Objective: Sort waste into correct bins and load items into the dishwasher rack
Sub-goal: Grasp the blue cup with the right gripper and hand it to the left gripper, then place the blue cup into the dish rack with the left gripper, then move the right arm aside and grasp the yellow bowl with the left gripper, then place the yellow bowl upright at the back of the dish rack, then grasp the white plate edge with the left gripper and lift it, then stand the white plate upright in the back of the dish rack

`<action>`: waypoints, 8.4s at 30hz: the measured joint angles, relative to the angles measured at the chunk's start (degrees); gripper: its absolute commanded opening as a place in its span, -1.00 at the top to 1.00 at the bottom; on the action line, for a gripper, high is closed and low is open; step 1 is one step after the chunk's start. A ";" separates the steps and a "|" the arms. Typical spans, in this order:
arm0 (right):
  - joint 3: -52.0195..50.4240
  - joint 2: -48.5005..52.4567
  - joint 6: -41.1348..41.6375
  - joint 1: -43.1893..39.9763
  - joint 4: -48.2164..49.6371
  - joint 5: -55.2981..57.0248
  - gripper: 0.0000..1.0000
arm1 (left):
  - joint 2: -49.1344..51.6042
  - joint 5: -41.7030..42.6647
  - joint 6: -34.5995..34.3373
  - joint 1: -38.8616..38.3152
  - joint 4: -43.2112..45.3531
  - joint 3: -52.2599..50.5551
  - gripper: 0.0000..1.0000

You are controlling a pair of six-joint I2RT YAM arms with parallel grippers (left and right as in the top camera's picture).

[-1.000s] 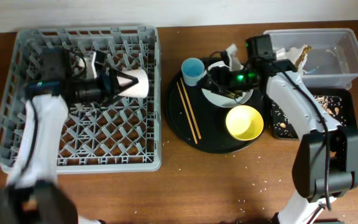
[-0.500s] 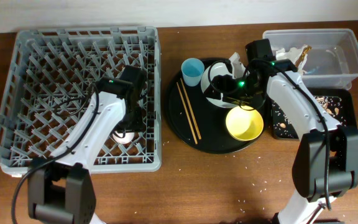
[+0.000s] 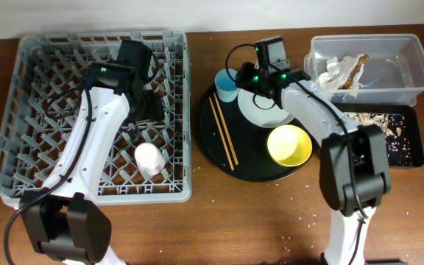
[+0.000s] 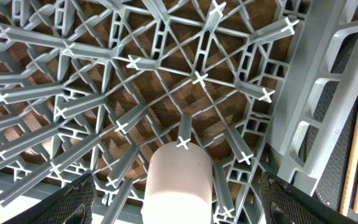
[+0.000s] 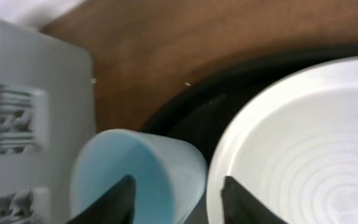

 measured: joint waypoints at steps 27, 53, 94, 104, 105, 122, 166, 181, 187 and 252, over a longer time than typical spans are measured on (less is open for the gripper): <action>0.35 -3.06 -10.67 -2.21 1.92 -69.77 0.91 | 6.43 81.77 36.57 14.21 2.89 -0.50 -0.99; 0.04 -3.63 7.50 6.45 19.06 -59.54 0.92 | 7.30 92.91 36.41 20.15 3.93 -1.14 -0.96; 0.68 -20.33 -25.49 -11.54 -39.56 -7.41 -0.40 | 1.97 0.09 9.27 1.86 11.69 -1.75 -0.02; 0.68 -20.33 -25.49 -11.54 -40.74 -7.04 -0.40 | 1.97 0.37 8.81 1.86 23.47 -13.16 -0.96; 0.68 -20.31 -25.46 -11.54 -40.74 -7.06 -0.41 | 1.97 0.79 8.68 1.86 23.61 -13.16 -0.96; 0.68 -20.35 -21.99 -19.28 -40.87 -8.96 -0.97 | 11.32 13.25 -5.01 -26.75 29.27 -3.48 -0.44; 0.68 -20.46 -21.81 -23.45 -42.64 -9.18 -0.97 | 24.68 -62.25 9.94 -11.19 53.88 8.37 0.99; 0.68 -20.46 -21.84 -23.45 -42.66 -9.20 -0.97 | 30.34 -70.16 26.67 -15.93 59.23 8.31 -0.26; 0.68 -20.46 -21.79 -23.45 -42.66 -9.20 -0.97 | 30.42 -69.90 31.01 -17.66 59.19 8.31 -0.50; 0.68 -20.46 -21.79 -23.45 -42.69 -9.20 -0.97 | 22.60 -42.38 60.37 -0.42 47.82 20.37 1.00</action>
